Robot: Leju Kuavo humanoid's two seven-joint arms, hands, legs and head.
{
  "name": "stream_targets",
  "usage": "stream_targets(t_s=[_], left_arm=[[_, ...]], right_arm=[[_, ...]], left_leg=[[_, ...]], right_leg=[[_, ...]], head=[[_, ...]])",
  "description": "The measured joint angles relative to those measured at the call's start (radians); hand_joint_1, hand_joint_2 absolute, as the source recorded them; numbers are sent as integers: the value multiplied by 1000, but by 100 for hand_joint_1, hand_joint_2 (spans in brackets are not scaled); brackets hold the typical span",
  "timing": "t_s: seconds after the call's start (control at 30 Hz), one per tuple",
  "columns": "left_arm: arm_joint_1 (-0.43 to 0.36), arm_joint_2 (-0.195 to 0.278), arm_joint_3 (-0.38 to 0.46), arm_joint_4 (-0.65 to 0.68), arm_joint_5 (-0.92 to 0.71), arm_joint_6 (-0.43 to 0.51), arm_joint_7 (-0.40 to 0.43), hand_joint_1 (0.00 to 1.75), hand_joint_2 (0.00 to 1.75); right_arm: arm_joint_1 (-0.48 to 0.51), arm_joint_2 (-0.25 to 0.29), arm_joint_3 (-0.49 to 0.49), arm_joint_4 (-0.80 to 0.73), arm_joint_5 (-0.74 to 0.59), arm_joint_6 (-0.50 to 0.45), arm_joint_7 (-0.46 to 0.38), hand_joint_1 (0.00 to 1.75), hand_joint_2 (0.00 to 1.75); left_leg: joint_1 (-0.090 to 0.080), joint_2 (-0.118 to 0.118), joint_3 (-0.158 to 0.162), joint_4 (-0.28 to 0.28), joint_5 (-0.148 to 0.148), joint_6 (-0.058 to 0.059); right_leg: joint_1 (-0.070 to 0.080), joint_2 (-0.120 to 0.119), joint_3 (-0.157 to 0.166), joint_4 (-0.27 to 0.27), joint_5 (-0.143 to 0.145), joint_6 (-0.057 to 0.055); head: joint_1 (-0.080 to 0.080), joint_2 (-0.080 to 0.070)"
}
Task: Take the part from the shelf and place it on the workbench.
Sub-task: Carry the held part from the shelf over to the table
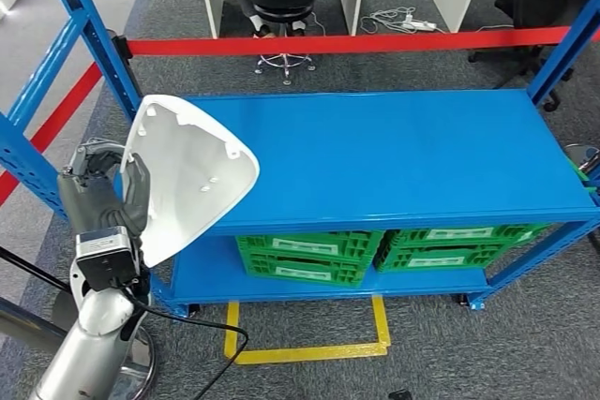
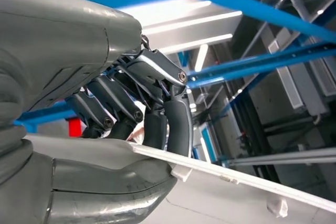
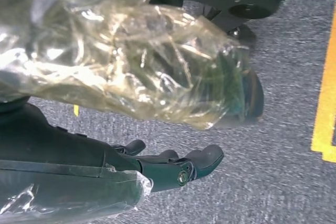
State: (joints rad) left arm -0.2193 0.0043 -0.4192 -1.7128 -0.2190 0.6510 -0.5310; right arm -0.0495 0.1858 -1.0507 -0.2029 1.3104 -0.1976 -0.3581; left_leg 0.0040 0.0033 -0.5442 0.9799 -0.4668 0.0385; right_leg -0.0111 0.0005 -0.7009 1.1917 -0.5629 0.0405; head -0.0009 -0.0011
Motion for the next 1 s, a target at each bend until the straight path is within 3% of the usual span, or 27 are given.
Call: stream_targets(t_s=[0.03,0.07,0.1,0.17,0.23,0.27,0.3,0.37,0.4,0.43,0.5,0.53,0.57,0.6,0.63,0.7,0.77,0.87,0.9,0.93,1.0], left_arm=[[2,0,0,0,0,0,0,175,175],[3,0,0,0,0,-1,0,175,175],[4,0,0,0,0,-1,0,175,175],[5,0,0,0,0,-1,0,175,175],[5,0,0,0,0,-1,0,175,175],[5,0,0,0,0,-1,0,175,175],[5,0,0,-1,0,-1,-1,175,175],[8,0,-1,-1,0,-1,-1,175,175],[10,0,-2,-1,0,-1,-1,175,175],[13,1,-2,-2,0,-1,-2,175,175],[20,1,-3,-3,0,-1,-6,175,175],[25,2,-5,-3,0,-1,-9,175,175],[30,3,-6,-3,0,-2,-12,175,175],[34,3,-8,-3,0,-4,-14,175,175],[38,4,-10,-3,0,-5,-16,175,175],[42,4,-15,-3,0,-6,-18,175,175],[45,4,-18,-5,0,-6,-19,175,175],[56,5,-20,-6,0,-6,-20,175,175],[60,5,-22,-6,0,-6,-20,175,175],[64,4,-24,-6,0,-6,-21,175,175],[73,4,-30,-6,1,-7,-24,175,175]], right_arm=[[0,0,0,0,0,0,0,0,0],[0,0,0,0,0,0,0,0,0],[0,0,-1,0,0,0,1,0,0],[-1,0,-1,0,0,0,1,0,0],[-4,0,-1,0,0,0,1,0,0],[-5,0,-1,0,0,0,1,0,0],[-5,0,-1,0,0,0,1,0,0],[-2,0,-1,0,0,0,1,0,0],[-2,0,-1,0,0,0,1,0,0],[-2,1,-1,0,0,0,1,0,0],[-2,1,-1,0,0,0,0,0,0],[-2,1,-2,0,0,0,-1,0,0],[-1,1,-2,0,0,0,-1,0,0],[-1,1,-2,0,-1,0,-2,0,0],[-1,2,-2,0,-1,1,-2,0,0],[-1,3,-3,0,-2,1,-3,0,0],[-2,5,-4,0,-4,1,-3,0,0],[-1,6,-6,0,-7,0,-4,0,0],[0,6,-6,0,-8,0,-4,0,0],[0,6,-6,0,-10,0,-4,0,0],[0,6,-7,0,-11,0,-4,0,0]], left_leg=[[-1,1,-11,1,8,0],[-2,1,-22,1,17,0],[-3,1,-32,2,24,-1],[-4,1,-48,4,37,-5],[-7,0,-59,7,48,-14],[-8,0,-62,8,54,-19],[-8,0,-64,8,60,-25],[-6,0,-68,12,60,-36],[-5,-1,-74,27,40,-42],[-3,-1,-85,59,4,-48],[-1,-2,-120,179,-93,-58],[0,-2,-136,243,-127,-61],[1,-2,-141,288,-141,-63],[1,-2,-131,298,-135,-62],[1,-2,-102,269,-112,-60],[0,-2,-9,133,-65,-50],[-3,-2,58,22,-54,-39],[-4,-2,60,-7,-48,-25],[-3,0,54,-10,-39,-18],[0,1,45,-14,-29,-10],[0,3,22,-16,-9,-1]], right_leg=[[0,0,-13,61,-29,3],[0,0,-12,95,-35,3],[0,0,7,90,-21,3],[0,0,99,-26,28,-4],[3,1,196,-167,39,-10],[4,1,220,-206,34,-12],[6,2,225,-220,30,-15],[5,0,213,-224,40,-29],[4,-1,208,-225,48,-38],[3,-3,203,-227,56,-46],[3,-4,186,-225,74,-54],[3,-4,175,-224,82,-55],[3,-5,163,-221,90,-54],[4,-5,151,-218,96,-54],[5,-5,140,-214,101,-52],[7,-4,122,-204,108,-47],[9,-4,112,-197,117,-38],[9,-4,101,-196,132,-19],[9,-3,93,-188,121,-14],[8,-2,81,-166,95,-9],[6,-1,41,-57,5,-1]], head=[[1,0],[1,0],[1,0],[1,0],[0,0],[0,0],[0,0],[0,0],[-2,0],[-4,0],[-8,0],[-8,0],[-8,0],[-8,0],[-8,0],[-8,0],[-7,0],[-7,0],[-7,0],[-5,0],[0,0]])
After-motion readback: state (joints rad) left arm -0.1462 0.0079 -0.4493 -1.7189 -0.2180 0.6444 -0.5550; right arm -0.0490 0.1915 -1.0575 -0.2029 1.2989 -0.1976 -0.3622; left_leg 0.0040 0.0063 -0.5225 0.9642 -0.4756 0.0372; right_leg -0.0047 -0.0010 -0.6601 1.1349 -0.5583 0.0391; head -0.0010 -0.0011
